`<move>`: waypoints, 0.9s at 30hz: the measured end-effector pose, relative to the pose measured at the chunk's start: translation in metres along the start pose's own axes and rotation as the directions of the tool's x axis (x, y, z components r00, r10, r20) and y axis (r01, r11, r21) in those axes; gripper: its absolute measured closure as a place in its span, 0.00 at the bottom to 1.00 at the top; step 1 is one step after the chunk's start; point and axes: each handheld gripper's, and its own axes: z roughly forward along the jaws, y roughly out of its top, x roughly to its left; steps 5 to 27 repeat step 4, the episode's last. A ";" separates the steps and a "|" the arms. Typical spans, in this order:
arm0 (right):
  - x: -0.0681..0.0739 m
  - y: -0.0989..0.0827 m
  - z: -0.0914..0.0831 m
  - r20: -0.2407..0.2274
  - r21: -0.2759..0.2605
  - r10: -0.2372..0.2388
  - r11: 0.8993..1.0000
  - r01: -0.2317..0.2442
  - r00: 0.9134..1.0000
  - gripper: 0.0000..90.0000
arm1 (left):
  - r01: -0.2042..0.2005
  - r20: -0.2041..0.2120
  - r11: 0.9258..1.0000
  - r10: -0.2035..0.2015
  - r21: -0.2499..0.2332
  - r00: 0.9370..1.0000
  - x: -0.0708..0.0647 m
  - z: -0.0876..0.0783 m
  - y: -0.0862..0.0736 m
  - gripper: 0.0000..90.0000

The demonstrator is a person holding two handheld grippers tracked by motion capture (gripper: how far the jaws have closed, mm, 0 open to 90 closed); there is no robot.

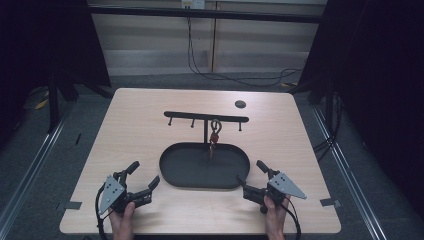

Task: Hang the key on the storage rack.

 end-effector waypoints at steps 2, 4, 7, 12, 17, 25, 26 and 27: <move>0.004 -0.001 -0.002 0.008 -0.026 -0.045 0.999 0.045 0.999 0.14 | 0.001 0.002 1.000 -0.001 0.000 1.000 0.000 0.000 0.000 0.17; 0.006 -0.002 -0.004 0.011 -0.045 -0.066 0.997 0.066 0.998 0.14 | 0.000 0.002 1.000 0.000 0.000 1.000 0.000 0.000 0.000 0.17; 0.006 -0.002 -0.004 0.011 -0.045 -0.066 0.997 0.066 0.998 0.14 | 0.000 0.002 1.000 0.000 0.000 1.000 0.000 0.000 0.000 0.17; 0.006 -0.002 -0.004 0.011 -0.045 -0.066 0.997 0.066 0.998 0.14 | 0.000 0.002 1.000 0.000 0.000 1.000 0.000 0.000 0.000 0.17; 0.006 -0.002 -0.004 0.011 -0.045 -0.066 0.997 0.066 0.998 0.14 | 0.000 0.002 1.000 0.000 0.000 1.000 0.000 0.000 0.000 0.17; 0.006 -0.002 -0.004 0.011 -0.045 -0.066 0.997 0.066 0.998 0.14 | 0.000 0.002 1.000 0.000 0.000 1.000 0.000 0.000 0.000 0.17; 0.006 -0.002 -0.004 0.011 -0.045 -0.066 0.997 0.066 0.998 0.14 | 0.000 0.002 1.000 0.000 0.000 1.000 0.000 0.000 0.000 0.17; 0.006 -0.002 -0.004 0.011 -0.045 -0.066 0.997 0.066 0.998 0.14 | 0.000 0.002 1.000 0.000 0.000 1.000 0.000 0.000 0.000 0.17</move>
